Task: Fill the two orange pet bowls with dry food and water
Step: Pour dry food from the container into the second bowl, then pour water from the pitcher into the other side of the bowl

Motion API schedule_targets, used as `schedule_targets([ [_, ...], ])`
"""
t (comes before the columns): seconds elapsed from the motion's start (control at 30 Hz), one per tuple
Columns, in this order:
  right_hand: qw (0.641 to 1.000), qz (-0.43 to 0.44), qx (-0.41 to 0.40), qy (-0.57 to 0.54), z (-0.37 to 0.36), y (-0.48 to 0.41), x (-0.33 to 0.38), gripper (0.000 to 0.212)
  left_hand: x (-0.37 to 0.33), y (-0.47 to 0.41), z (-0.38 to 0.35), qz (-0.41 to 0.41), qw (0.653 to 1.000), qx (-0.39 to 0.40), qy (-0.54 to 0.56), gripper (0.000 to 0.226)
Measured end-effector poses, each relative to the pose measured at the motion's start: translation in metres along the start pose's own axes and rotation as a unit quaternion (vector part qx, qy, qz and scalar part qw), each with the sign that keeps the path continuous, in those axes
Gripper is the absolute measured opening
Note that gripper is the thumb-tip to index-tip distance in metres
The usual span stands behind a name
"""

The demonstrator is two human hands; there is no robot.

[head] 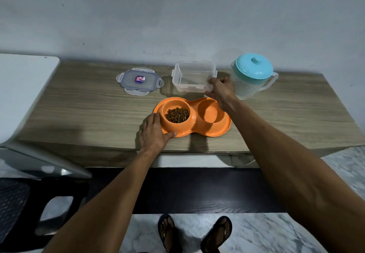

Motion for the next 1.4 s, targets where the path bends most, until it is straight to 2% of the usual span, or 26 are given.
schedule_targets([
  [0.17, 0.998, -0.039, -0.016, 0.038, -0.016, -0.026, -0.012, 0.019, 0.002, -0.001, -0.003, 0.002, 1.000, -0.002, -0.011, 0.102],
  [0.27, 0.998, -0.057, -0.005, 0.023, -0.025, -0.031, -0.015, 0.019, 0.003, -0.002, -0.003, 0.003, 1.000, -0.003, -0.010, 0.103],
  [0.37, 0.997, -0.071, 0.004, 0.025, -0.031, -0.038, -0.019, 0.026, 0.003, -0.002, -0.004, 0.005, 1.000, -0.007, -0.015, 0.103],
  [0.57, 0.993, -0.068, -0.040, 0.085, -0.026, -0.048, -0.028, 0.038, 0.004, -0.002, -0.005, 0.003, 1.000, -0.012, -0.025, 0.104],
  [0.77, 0.987, -0.049, -0.064, 0.142, -0.021, -0.036, -0.021, 0.033, 0.003, -0.001, -0.006, 0.004, 1.000, -0.002, -0.025, 0.104],
  [1.0, 0.983, 0.011, -0.079, 0.164, 0.014, -0.002, -0.003, 0.024, -0.004, 0.005, 0.002, -0.024, 0.999, 0.011, -0.019, 0.105],
  [1.13, 0.978, 0.025, -0.115, 0.172, 0.044, 0.018, 0.004, 0.028, -0.025, 0.011, 0.015, -0.036, 0.997, -0.033, -0.063, 0.108],
  [1.2, 0.975, 0.020, -0.144, 0.166, 0.064, 0.026, 0.004, 0.026, -0.048, 0.011, 0.018, -0.073, 0.993, -0.046, -0.082, 0.104],
  [1.3, 0.974, 0.001, -0.180, 0.141, 0.094, 0.030, -0.001, 0.026, -0.082, 0.005, 0.007, -0.134, 0.986, -0.013, -0.096, 0.100],
  [1.4, 0.969, -0.025, -0.215, 0.116, 0.129, 0.023, -0.005, 0.033, -0.106, -0.004, -0.008, -0.160, 0.982, 0.021, -0.096, 0.100],
])
Point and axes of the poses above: each hand's wrist, its own y-axis away from the middle knuckle, its own z-axis out of the back of the hand, x = y × z, the point moved 7 cm from there along -y, towards the middle knuckle, and after that the axes turned 2 degrees about -z, right-handed, at the moved point
